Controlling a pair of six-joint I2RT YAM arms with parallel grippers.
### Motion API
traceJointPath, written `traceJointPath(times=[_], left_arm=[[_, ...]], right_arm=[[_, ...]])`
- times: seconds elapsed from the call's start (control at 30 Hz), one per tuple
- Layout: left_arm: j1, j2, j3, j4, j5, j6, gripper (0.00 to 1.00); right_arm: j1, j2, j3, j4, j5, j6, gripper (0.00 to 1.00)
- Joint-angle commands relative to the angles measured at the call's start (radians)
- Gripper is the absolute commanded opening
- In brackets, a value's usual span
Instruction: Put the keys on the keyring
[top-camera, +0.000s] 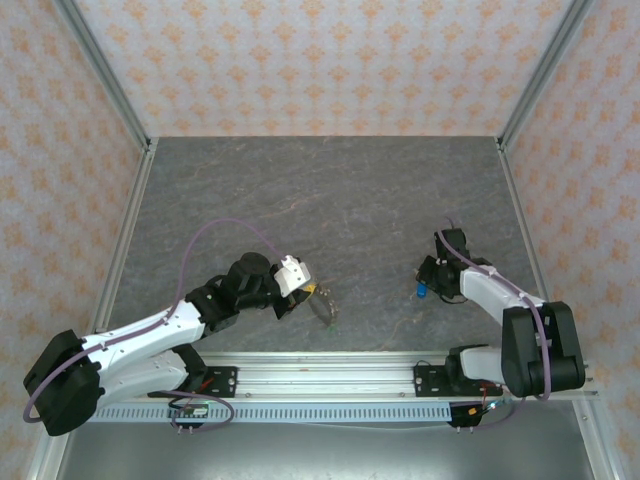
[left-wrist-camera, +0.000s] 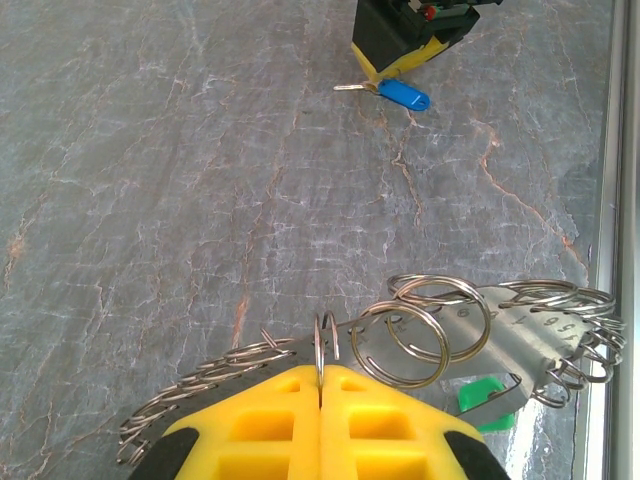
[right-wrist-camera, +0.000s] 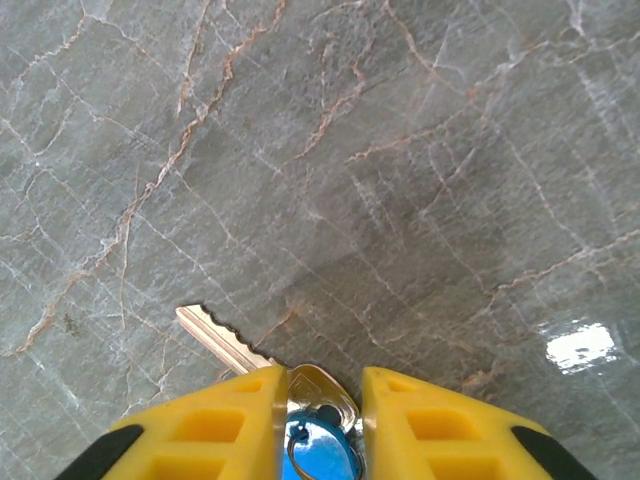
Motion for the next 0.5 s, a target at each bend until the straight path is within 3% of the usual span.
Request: traceJointPath(times=[0.0, 0.37, 0.47], left_arm=[[-0.004, -0.011, 0.024, -0.009, -0.016, -0.012, 0.0], [-0.004, 0.015, 0.035, -0.005, -0.01, -0.026, 0.0], [-0.004, 0.016, 0.039, -0.01, -0.009, -0.025, 0.0]], right_arm=[[0.003, -0.005, 0.0, -0.001, -0.029, -0.01, 0.24], [0.003, -0.066, -0.019, -0.042, -0.009, -0.008, 0.14], [0.003, -0.065, -0.014, -0.046, -0.005, -0.008, 0.22]])
